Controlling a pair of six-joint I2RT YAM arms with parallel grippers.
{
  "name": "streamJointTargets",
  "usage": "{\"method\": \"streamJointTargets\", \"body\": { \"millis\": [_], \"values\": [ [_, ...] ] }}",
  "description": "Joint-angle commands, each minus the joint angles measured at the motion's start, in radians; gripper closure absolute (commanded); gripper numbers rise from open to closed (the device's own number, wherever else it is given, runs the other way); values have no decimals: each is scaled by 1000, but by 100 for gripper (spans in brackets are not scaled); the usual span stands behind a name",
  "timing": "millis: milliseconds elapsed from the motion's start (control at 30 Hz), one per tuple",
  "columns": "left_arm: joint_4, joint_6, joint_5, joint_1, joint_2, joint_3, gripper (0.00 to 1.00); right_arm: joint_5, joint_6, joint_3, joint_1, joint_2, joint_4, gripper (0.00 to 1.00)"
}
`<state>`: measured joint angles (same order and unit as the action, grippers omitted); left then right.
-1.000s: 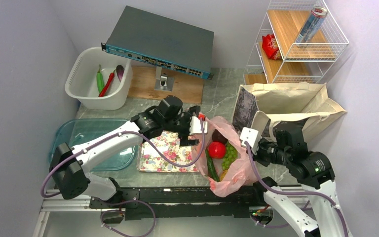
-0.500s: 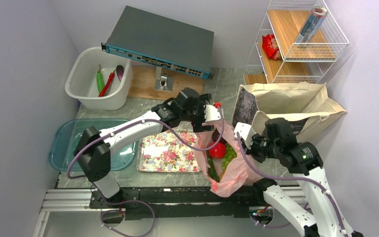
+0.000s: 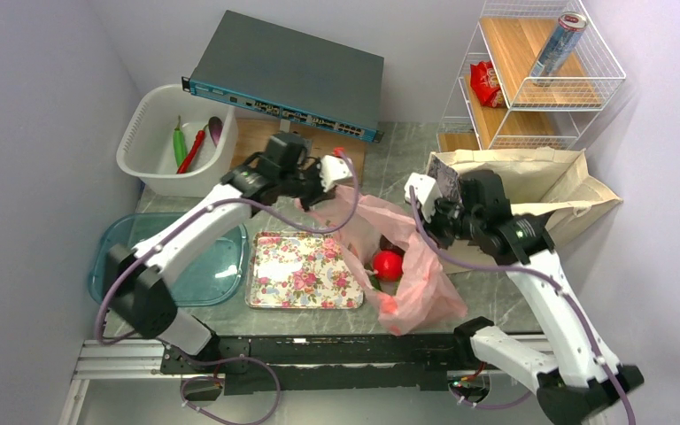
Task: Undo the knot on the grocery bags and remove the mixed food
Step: Pick up the fake vegetable from the takeout bag.
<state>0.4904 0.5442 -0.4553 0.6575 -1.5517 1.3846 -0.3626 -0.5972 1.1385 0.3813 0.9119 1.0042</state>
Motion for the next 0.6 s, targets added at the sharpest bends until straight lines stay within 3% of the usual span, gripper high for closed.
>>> {"method": "streamJointTargets", "body": {
  "millis": [0, 167, 333, 433, 567],
  "values": [
    [-20, 32, -54, -11, 207, -50, 100, -48, 39, 137, 0, 102, -176, 100],
    [28, 86, -87, 15, 321, -183, 100, -65, 4, 206, 0, 112, -154, 100],
    [68, 136, -27, 117, 358, -340, 97, -71, -50, 48, 1, -3, -15, 100],
    [126, 102, 0, 131, 357, -332, 51, -81, -65, -35, 6, -84, 68, 100],
    [72, 127, -2, 108, 503, -367, 31, -103, -68, -75, 11, -153, 164, 100]
  ]
}}
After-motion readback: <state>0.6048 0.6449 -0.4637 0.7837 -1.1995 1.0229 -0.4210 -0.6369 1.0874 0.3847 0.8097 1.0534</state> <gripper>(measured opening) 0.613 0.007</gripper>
